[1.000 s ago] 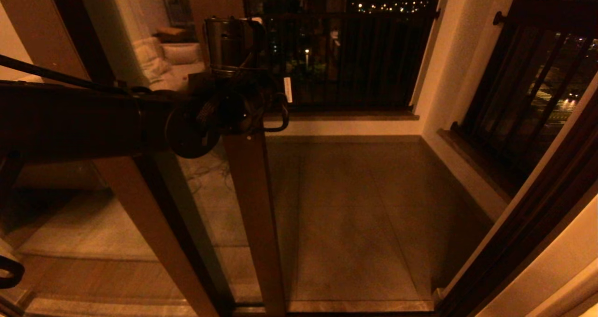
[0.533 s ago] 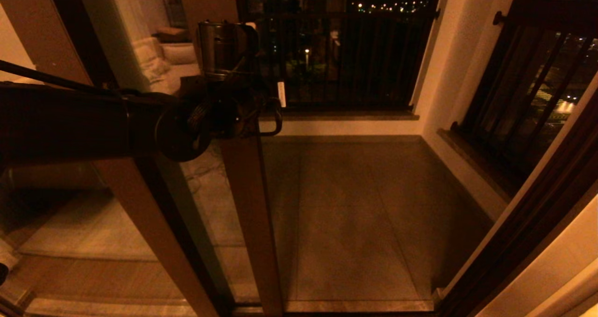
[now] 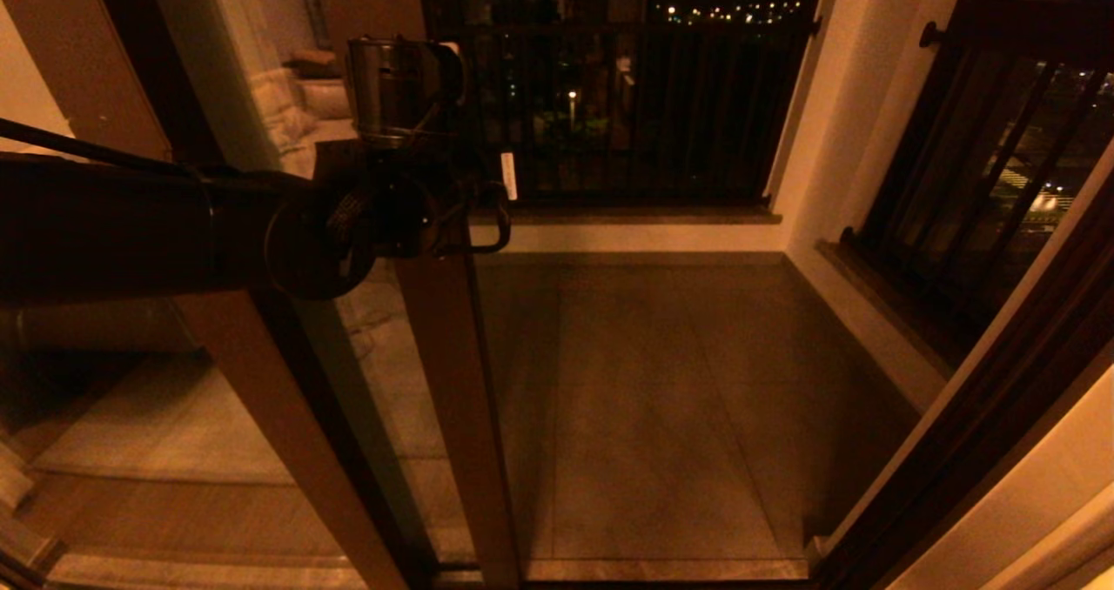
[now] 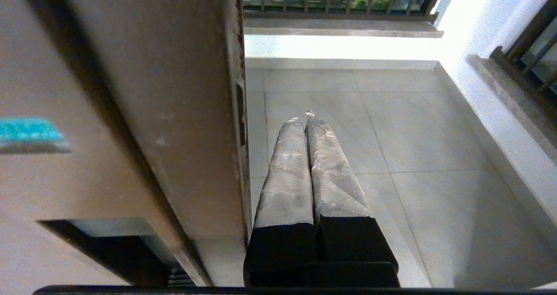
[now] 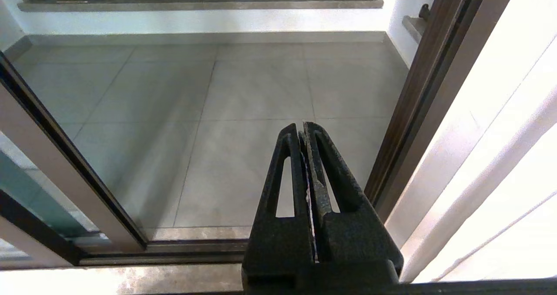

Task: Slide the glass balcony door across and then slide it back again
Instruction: Open the slid door

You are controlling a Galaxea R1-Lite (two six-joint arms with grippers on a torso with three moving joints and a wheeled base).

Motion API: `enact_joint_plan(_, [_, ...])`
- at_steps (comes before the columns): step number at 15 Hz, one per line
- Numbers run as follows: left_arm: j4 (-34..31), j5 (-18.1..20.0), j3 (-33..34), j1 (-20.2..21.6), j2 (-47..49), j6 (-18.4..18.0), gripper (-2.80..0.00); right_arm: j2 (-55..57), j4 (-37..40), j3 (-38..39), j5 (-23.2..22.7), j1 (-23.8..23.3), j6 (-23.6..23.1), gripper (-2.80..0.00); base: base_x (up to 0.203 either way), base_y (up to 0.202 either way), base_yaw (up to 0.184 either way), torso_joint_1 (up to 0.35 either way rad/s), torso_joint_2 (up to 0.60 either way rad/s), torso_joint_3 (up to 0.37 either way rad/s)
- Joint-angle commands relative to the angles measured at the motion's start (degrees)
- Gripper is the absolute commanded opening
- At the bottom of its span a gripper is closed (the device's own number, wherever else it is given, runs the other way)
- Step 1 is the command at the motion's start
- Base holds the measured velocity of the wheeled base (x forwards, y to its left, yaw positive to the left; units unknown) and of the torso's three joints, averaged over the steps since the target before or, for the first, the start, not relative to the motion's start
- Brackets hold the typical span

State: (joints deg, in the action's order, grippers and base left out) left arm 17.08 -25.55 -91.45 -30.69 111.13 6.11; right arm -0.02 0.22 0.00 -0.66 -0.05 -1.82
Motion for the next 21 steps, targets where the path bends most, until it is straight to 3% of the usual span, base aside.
enact_joint_plan(1, [0.22, -0.03, 0.14, 0.18, -0.04, 0.04, -2.8, 0.02, -0.04, 0.0, -0.04, 0.05, -0.03, -2.8, 0.0, 0.0, 0.0, 0.0, 0.0, 0.0])
enact_joint_plan(7, [6.12, 0.15, 5.68, 1.33, -1.34, -0.22, -2.8, 0.02, -0.03, 0.0, -0.04, -0.01, -0.03, -2.8, 0.0, 0.0, 0.0, 0.0, 0.0, 0.0])
enact_joint_plan(21, [6.12, 0.24, 5.85, 3.62, -2.26, -0.22, -2.8, 0.02, 0.04, 0.0, -0.04, 0.0, -0.03, -2.8, 0.0, 0.0, 0.0, 0.0, 0.0, 0.0])
